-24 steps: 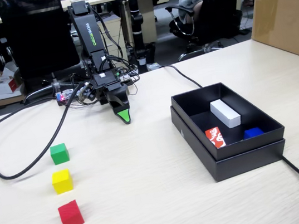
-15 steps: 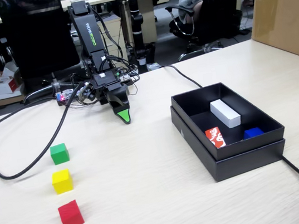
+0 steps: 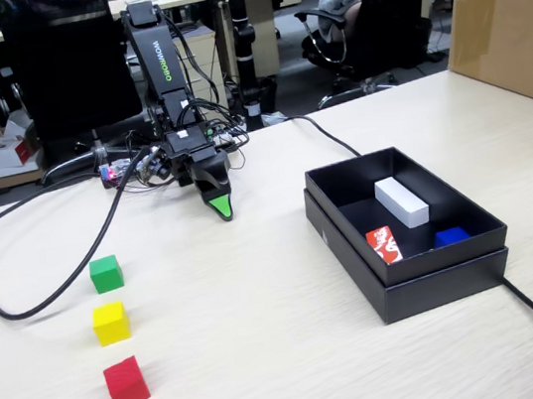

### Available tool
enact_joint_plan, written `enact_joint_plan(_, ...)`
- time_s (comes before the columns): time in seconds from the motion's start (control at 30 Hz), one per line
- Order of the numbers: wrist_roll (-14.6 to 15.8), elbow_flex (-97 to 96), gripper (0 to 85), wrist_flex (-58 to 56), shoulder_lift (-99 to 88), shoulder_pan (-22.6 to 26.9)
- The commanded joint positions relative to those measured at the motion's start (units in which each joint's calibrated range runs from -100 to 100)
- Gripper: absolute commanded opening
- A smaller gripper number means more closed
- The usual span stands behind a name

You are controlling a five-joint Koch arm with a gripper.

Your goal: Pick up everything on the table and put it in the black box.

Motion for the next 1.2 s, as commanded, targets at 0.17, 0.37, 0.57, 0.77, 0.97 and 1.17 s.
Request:
enact_joint_plan(0.17, 0.0, 0.3, 48.5, 0.9, 0.2, 0.0)
enact_joint_plan(0.37, 0.0, 0.3, 48.5, 0.9, 0.2, 0.0)
enact_joint_plan(0.57, 0.0, 0.3, 48.5, 0.9, 0.2, 0.0)
enact_joint_plan(0.77, 0.0, 0.3, 48.5, 0.9, 0.2, 0.0)
enact_joint_plan(0.97, 0.0, 0.3, 48.5, 0.9, 0.2, 0.0)
enact_joint_plan(1.17, -0.2, 0.3, 48.4, 0.9, 0.2, 0.4)
